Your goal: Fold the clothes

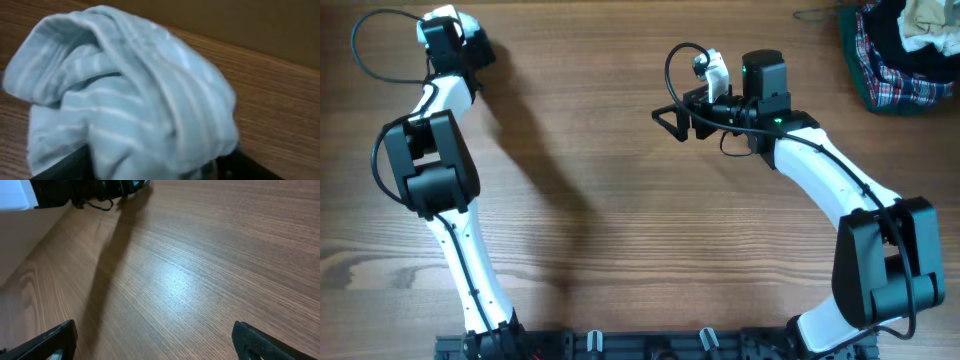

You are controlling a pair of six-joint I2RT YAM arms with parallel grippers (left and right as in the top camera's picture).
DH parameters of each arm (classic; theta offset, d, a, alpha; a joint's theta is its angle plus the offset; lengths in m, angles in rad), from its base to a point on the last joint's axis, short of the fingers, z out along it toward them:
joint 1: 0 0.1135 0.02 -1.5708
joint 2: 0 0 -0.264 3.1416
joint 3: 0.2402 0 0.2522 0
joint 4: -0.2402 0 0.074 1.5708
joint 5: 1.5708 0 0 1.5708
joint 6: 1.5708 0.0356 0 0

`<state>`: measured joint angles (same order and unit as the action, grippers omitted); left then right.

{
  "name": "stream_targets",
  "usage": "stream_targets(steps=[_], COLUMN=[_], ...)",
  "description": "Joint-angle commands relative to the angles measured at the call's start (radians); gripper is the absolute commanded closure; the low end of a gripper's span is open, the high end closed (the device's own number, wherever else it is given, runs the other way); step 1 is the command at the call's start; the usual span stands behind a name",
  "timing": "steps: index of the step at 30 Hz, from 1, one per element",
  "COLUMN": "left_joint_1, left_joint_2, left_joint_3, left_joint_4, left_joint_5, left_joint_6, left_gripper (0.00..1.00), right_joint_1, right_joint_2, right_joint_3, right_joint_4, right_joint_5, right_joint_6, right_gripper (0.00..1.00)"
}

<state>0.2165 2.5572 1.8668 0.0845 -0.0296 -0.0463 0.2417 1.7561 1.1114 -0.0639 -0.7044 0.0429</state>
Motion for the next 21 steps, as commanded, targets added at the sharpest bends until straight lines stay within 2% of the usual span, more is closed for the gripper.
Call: stream_targets(steps=[1, 2, 6, 11, 12, 15, 17, 19, 21], left_joint_1=[-0.012, -0.016, -0.040, -0.109, -0.145, -0.230, -0.301, -0.348, -0.386], left_joint_2=[0.066, 0.060, -0.044, -0.346, -0.431, -0.555, -0.609, -0.633, -0.647], left_joint_3=[-0.010, -0.010, -0.010, -0.010, -0.010, -0.010, -0.010, -0.010, -0.010], left_joint_4=[-0.024, -0.028, -0.160, -0.408, -0.510, -0.708, -0.849, -0.942, -1.025], left_joint_5=[0.037, 0.038, 0.036, 0.052, 0.104, 0.248, 0.254, 0.254, 0.283], left_joint_6=[-0.022, -0.038, -0.037, -0.105, -0.104, -0.104, -0.103, -0.102, -0.087], left_gripper=[0.85, 0.96, 0.96, 0.96, 0.96, 0.96, 0.96, 0.96, 0.96], right_joint_1=[0.003, 0.003, 0.003, 0.003, 0.003, -0.031, -0.069, -0.106, -0.133], right_joint_2=[0.019, 0.019, 0.019, 0.019, 0.019, 0.019, 0.019, 0.018, 0.013], right_joint_3=[0.018, 0.018, 0.018, 0.018, 0.018, 0.018, 0.018, 0.018, 0.018], right_joint_4=[0.006, 0.012, 0.057, 0.162, 0.174, 0.160, 0.160, 0.134, 0.084], right_joint_5=[-0.026, -0.013, 0.057, 0.053, 0.052, -0.089, -0.207, -0.243, -0.253], right_joint_6=[-0.018, -0.017, -0.016, 0.041, 0.068, 0.180, 0.191, 0.192, 0.183], right_gripper=[0.00, 0.00, 0.00, 0.00, 0.00, 0.00, 0.00, 0.11, 0.16])
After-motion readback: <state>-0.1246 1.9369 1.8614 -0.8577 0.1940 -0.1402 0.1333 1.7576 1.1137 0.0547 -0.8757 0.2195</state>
